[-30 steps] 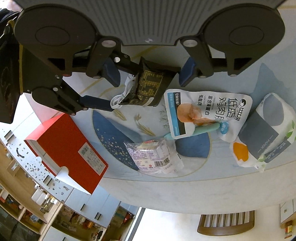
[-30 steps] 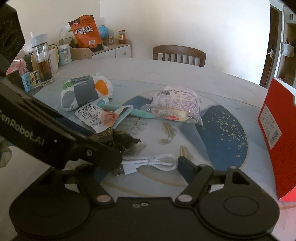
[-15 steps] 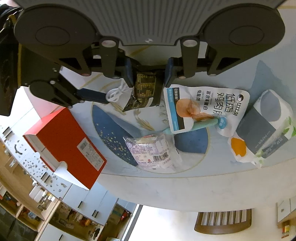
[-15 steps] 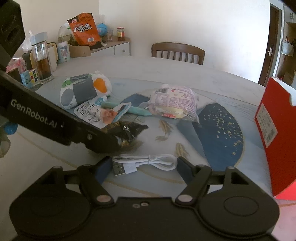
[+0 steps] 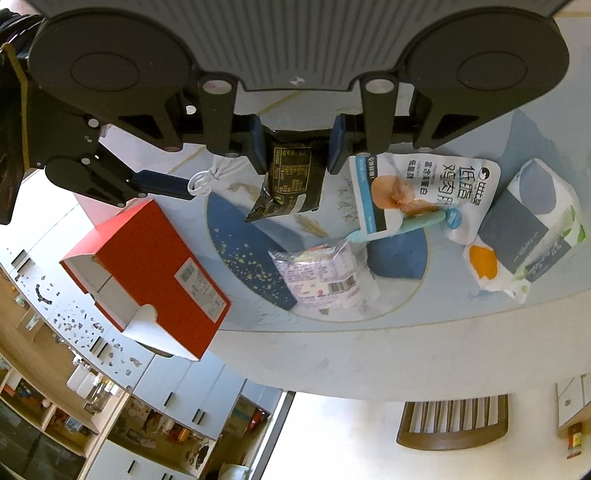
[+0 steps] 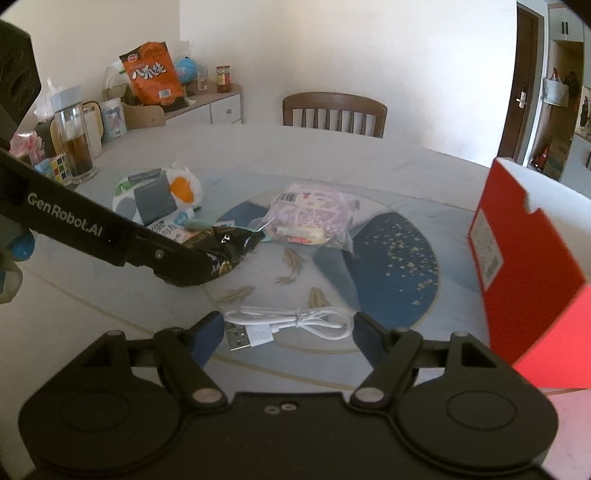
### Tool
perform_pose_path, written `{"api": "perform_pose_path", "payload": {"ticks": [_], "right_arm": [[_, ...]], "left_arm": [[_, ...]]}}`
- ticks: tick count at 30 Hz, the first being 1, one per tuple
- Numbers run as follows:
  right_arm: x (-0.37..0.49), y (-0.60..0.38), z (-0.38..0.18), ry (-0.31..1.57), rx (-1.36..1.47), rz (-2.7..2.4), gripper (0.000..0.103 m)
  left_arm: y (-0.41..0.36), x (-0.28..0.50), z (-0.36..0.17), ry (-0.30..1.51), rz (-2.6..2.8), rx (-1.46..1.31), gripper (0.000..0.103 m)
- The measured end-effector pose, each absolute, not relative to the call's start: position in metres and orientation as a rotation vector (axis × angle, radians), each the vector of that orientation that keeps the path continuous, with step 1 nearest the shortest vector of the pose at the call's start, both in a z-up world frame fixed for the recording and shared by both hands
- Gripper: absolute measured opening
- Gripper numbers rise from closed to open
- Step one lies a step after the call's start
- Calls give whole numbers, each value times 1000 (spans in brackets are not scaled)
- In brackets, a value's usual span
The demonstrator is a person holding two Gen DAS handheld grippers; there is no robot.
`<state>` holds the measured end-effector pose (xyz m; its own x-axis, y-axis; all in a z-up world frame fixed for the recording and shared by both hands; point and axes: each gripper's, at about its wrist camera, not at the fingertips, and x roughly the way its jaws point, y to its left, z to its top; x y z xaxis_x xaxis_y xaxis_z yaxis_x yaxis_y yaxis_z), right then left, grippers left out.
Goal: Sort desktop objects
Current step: 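Carry the black snack bag and white cable over the red shoebox with both tools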
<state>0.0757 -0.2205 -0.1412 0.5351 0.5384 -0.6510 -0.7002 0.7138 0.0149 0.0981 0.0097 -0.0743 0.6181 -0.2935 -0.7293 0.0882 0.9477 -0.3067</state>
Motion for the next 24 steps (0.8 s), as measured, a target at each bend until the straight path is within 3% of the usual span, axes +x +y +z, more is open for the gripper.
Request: {"api": "perform_pose_path", "payload": {"ticks": [24], "right_arm": [[88, -310, -45, 634, -139, 678, 76]], "left_arm": [[-61, 96, 10, 753, -337, -171, 33]]}}
